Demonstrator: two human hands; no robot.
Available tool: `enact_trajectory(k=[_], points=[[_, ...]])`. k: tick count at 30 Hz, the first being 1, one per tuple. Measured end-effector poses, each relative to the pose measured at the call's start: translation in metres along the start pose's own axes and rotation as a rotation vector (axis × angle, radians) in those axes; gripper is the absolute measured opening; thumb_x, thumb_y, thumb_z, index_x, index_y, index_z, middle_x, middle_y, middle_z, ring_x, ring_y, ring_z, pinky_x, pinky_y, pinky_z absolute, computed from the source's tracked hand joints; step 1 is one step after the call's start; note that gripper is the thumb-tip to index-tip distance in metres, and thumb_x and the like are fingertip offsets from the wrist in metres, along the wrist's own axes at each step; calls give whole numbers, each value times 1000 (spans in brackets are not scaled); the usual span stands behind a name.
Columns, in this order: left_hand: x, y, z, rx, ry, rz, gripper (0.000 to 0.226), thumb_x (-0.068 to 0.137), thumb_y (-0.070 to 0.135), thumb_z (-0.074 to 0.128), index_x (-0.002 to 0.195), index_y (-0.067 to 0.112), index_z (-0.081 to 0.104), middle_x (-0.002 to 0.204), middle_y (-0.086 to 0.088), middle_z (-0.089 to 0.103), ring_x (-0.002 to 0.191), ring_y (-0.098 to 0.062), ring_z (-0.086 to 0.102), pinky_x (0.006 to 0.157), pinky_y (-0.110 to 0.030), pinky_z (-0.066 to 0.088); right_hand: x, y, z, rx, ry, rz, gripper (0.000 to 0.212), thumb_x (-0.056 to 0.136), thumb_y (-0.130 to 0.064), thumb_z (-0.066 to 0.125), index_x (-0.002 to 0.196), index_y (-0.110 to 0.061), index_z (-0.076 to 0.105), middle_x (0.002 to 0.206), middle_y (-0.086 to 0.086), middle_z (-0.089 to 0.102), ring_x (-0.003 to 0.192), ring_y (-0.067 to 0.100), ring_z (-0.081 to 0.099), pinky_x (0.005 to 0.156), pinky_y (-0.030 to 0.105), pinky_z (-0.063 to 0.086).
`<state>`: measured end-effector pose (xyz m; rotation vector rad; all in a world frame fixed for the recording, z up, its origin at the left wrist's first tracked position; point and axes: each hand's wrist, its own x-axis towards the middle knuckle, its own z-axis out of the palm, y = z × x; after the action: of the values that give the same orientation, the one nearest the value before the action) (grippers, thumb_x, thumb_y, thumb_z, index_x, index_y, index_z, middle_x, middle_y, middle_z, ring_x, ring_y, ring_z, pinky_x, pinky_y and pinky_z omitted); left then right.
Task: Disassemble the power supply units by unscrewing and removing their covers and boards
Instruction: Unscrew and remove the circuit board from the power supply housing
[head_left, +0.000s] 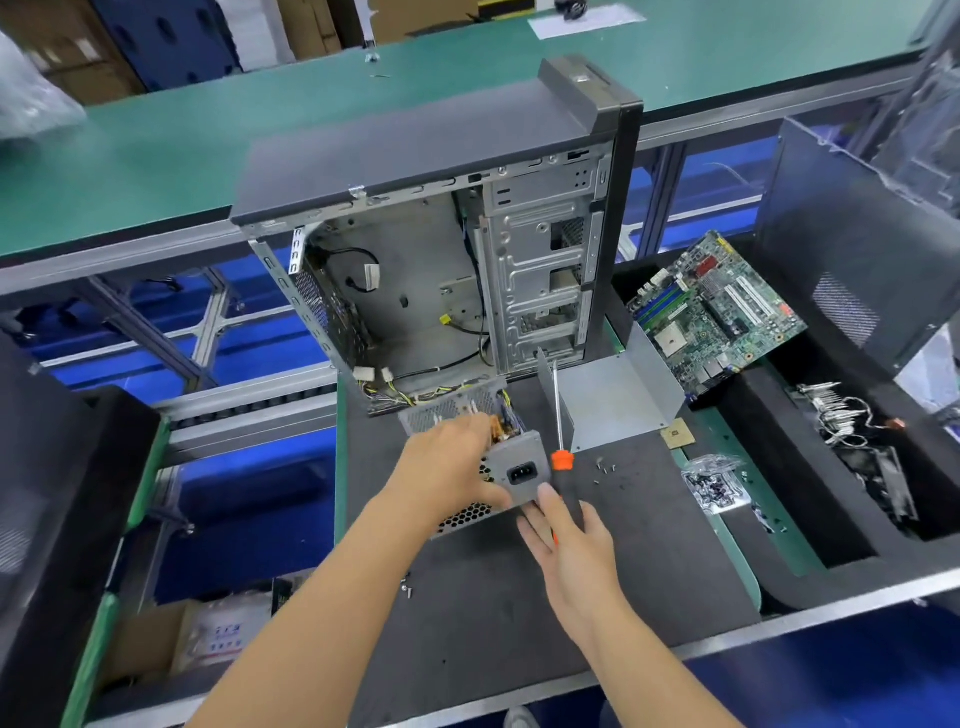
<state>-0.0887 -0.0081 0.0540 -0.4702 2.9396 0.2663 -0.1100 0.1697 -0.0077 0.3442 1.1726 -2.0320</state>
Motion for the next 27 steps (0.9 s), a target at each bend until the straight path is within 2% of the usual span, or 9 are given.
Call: enact_trajectory(k=[3,6,9,13,15,17,19,23,27], points=[[-2,4,18,74,69,-16,69,66,63,81,92,23,31,89,10,40,80,-16,40,61,-32,29,8,1,-7,-147,94,-47,36,88,-22,74,114,-3,58,104,12,74,99,19,72,88,35,57],[-7,7,42,98,52,-14,70,69,62,80,93,23,28,93,6,45,85,-18,47,62,-31,30,7,5,-23,-352,190,-106,31,84,-29,78,105,-11,63,89,4,74,85,13,73,73,26,58],[-12,14,65,117,69,-22,67,72,60,79,91,24,26,94,6,49,91,-20,54,62,-31,30,0,8,-46,-555,274,-144,26,83,-44,75,91,-22,64,73,-3,71,70,12,66,65,30,53],[-14,17,81,119,86,-34,64,74,63,76,92,25,27,95,7,53,91,-19,52,65,-30,30,-16,8,-74,-777,288,-235,42,85,-58,64,66,-22,51,57,0,49,52,10,44,47,13,36],[-14,15,84,78,96,-17,59,75,66,73,97,24,38,100,6,55,95,-18,51,68,-29,33,-25,8,-86,-870,269,-288,44,88,-56,61,63,-22,46,57,4,45,51,14,40,47,16,35],[-15,14,83,-16,103,-8,55,78,65,71,106,24,48,103,6,53,98,-18,51,73,-29,38,-31,8,-96,-924,237,-298,34,91,-50,58,68,-26,53,62,8,53,57,22,47,55,26,44],[-16,14,81,-71,137,5,52,83,59,70,117,24,53,110,5,56,101,-18,54,77,-29,43,-36,7,-102,-945,203,-281,26,93,-45,56,77,-25,60,71,13,59,62,23,51,60,34,46],[-19,17,79,-84,81,63,51,93,48,64,137,25,52,125,4,53,104,-21,60,78,-33,48,-40,5,-105,-953,185,-273,24,92,-38,58,71,-27,57,68,13,52,56,12,38,56,29,38],[-22,24,77,9,47,-9,43,98,51,54,134,28,56,119,7,62,108,-20,62,79,-38,53,-36,3,-102,-961,186,-285,27,93,-36,59,68,-25,55,68,13,52,54,11,37,55,26,36]])
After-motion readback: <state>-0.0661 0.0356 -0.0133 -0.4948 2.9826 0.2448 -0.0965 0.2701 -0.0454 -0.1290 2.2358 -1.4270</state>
